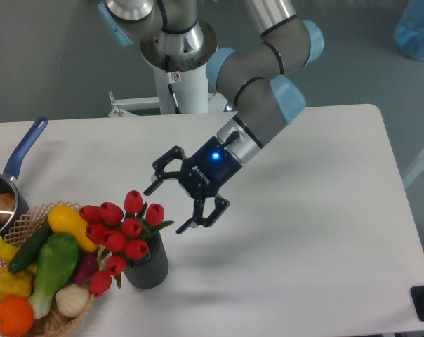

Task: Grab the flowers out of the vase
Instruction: 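Move the open gripper toward the red tulip heads above the vase, then lower the gripper around the tulip stems and close on them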

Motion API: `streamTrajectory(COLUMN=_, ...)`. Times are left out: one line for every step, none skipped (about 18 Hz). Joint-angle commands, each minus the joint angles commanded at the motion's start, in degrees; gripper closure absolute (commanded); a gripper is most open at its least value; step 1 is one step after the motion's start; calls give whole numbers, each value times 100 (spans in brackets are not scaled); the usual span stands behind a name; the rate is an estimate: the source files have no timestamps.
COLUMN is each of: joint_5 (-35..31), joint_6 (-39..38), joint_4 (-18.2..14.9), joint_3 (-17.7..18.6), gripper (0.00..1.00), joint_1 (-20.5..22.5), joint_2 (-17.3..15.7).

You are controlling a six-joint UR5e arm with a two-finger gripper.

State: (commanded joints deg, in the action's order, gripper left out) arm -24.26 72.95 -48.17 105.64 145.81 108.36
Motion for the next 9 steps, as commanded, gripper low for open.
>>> streamTrajectory(joint_5=0, joint_6=0, joint_4=53, joint_3=-9, gripper=0, joint_1=-53, joint_2=35)
streamTrajectory(joint_5=0, joint_6=0, joint_4=62, joint_3=-9, gripper=0, joint_1=-70, joint_2=62)
streamTrajectory(joint_5=0, joint_6=0, joint_4=62, joint_3=-26, gripper=0, joint_1=-79, joint_2=106)
streamTrajectory(joint_5=-9, joint_6=0, joint_4=80, joint_3=-70, gripper=0, joint_1=-132, joint_2=141)
streamTrajectory(joint_5=-9, joint_6=-9, joint_4=89, joint_3=-105, gripper=0, joint_1=-193, joint_2=167)
streamTrajectory(joint_5=-9, joint_6=-26, joint_4=89, joint_3=-149, gripper=0, joint_1=-211, joint_2=211)
streamTrajectory(joint_5=0, joint_6=-26, joint_4=89, joint_3=-167, gripper=0, joint_1=-263, joint_2=238)
streamTrajectory(joint_5=0, joint_6=-26, joint_4=89, joint_3=-176, gripper=0, joint_1=-325, joint_2=264)
streamTrajectory(joint_5=0, joint_6=-26, joint_4=89, joint_3=-184, gripper=1, joint_1=-343, joint_2=264)
